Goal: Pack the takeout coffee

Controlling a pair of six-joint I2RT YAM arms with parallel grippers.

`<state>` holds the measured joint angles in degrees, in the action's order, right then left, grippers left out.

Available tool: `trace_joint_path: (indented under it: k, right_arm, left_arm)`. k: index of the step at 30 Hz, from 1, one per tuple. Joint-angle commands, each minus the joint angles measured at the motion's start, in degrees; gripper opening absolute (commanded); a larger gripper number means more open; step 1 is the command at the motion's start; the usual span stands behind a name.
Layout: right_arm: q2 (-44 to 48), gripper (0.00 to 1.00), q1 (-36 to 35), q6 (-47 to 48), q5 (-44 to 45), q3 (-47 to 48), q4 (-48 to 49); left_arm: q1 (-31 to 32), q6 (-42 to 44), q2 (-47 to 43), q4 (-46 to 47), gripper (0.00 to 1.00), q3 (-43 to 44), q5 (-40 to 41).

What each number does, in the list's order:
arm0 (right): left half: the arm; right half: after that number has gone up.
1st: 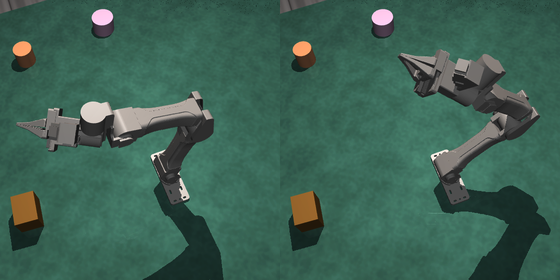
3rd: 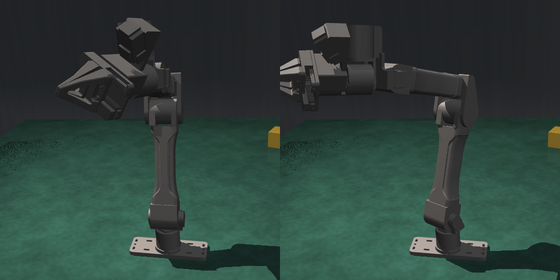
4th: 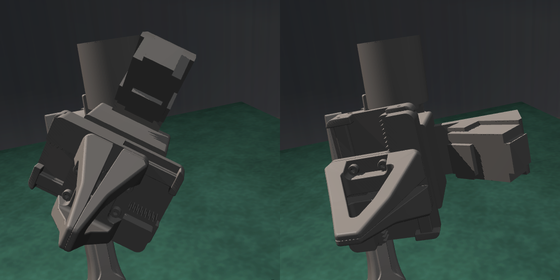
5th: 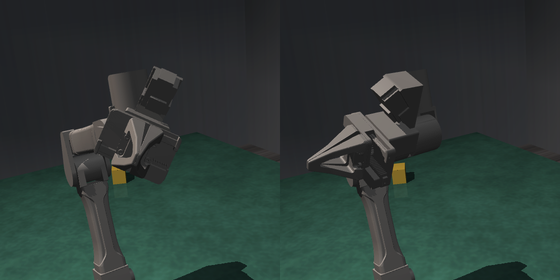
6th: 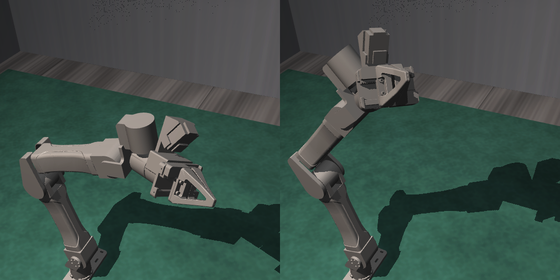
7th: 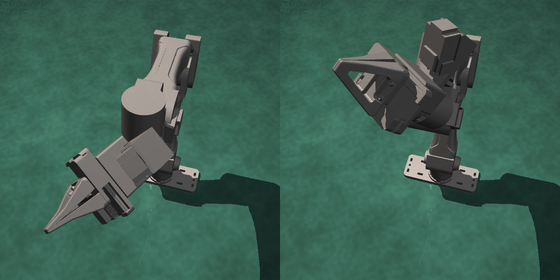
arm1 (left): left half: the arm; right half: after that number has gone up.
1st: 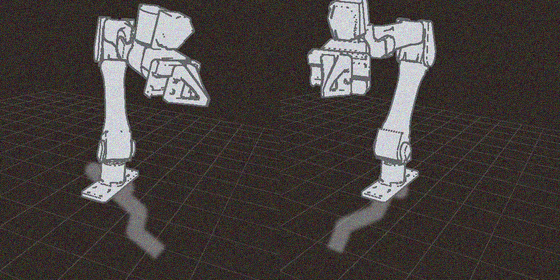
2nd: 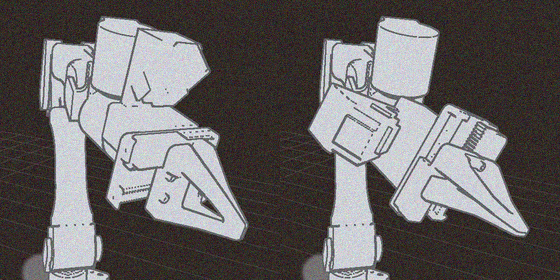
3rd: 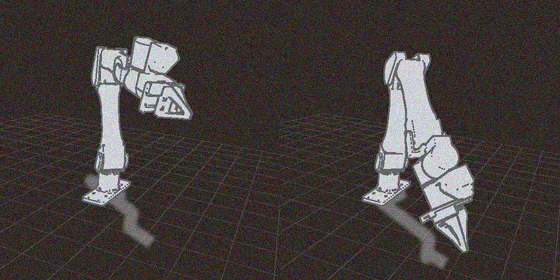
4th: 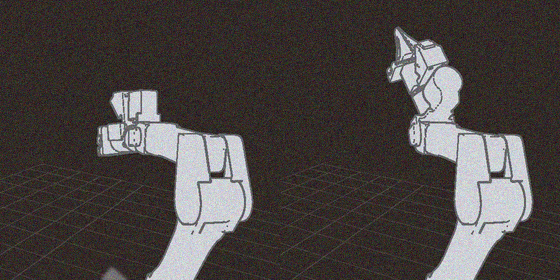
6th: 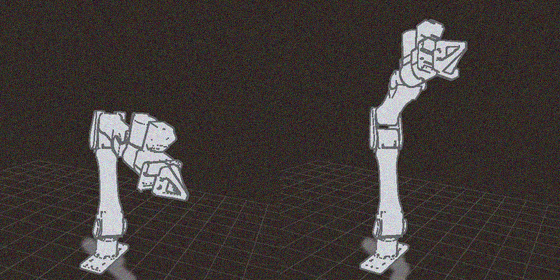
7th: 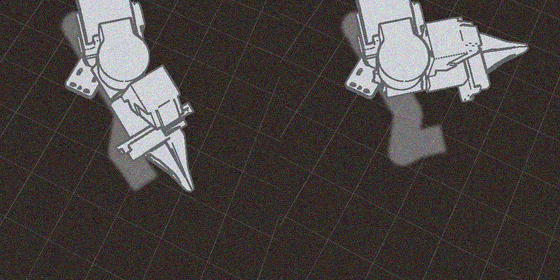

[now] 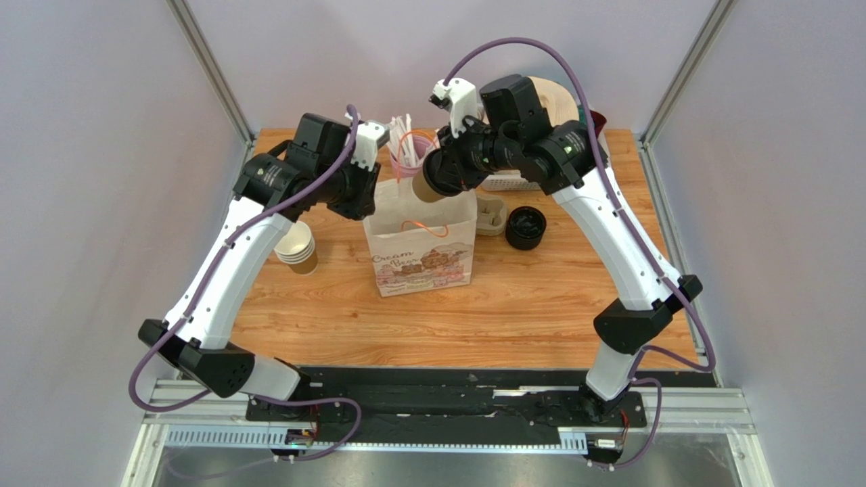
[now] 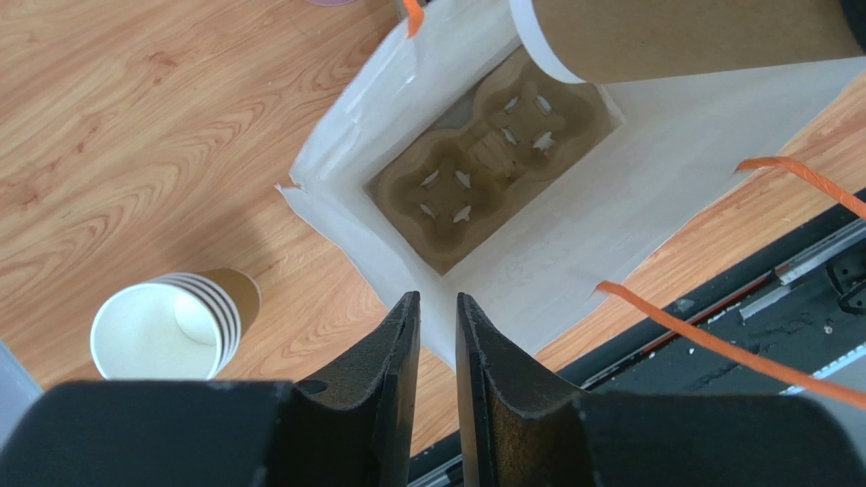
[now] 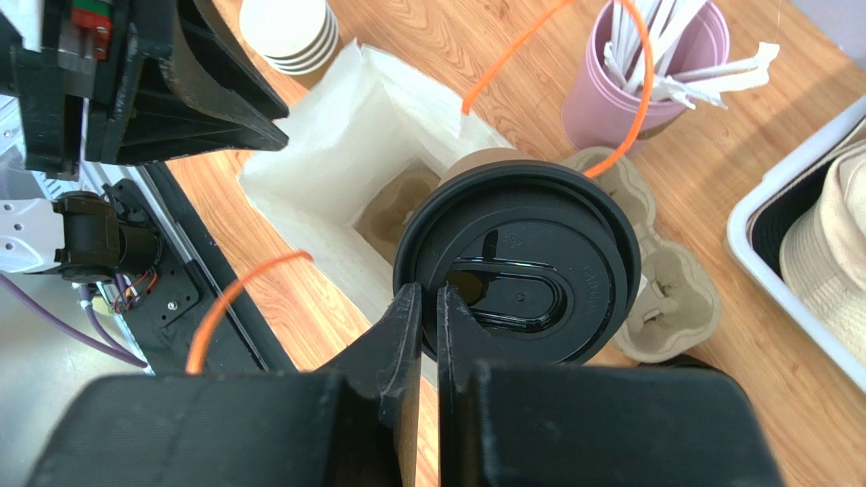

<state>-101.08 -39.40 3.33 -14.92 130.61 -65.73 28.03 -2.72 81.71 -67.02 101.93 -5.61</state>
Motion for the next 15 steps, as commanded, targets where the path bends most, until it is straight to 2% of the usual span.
trace_joint_path:
  k: [1, 5, 9, 11, 15]
  right_arm:
    - [2.5, 0.00, -2.7, 1.6, 1.1, 0.6, 0.8]
    - [5.7, 0.00, -4.2, 1.5, 3.3, -3.9, 1.0]
    - [7.4, 0.00, -4.2, 1.2, 4.8, -7.2, 1.3]
    - [7.9, 0.00, -4.3, 0.8, 5.4, -8.4, 1.6]
    - [7.5, 0.00, -4.3, 0.0, 8.3, -9.5, 1.9]
  left_arm:
    - [0.0, -0.1, -1.9, 0.9, 0.29, 1.7, 1.1]
    - [-1.7, 4.2, 0.5, 1.1, 0.34, 6.7, 2.9]
    - [-3.3, 11.0, 2.9, 7.0, 0.41, 8.6, 3.2]
    - [-4.4, 14.9, 4.0, 8.0, 0.47, 9.5, -1.9]
    - [-4.9, 18.4, 7.3, 8.1, 0.48, 11.6, -9.0]
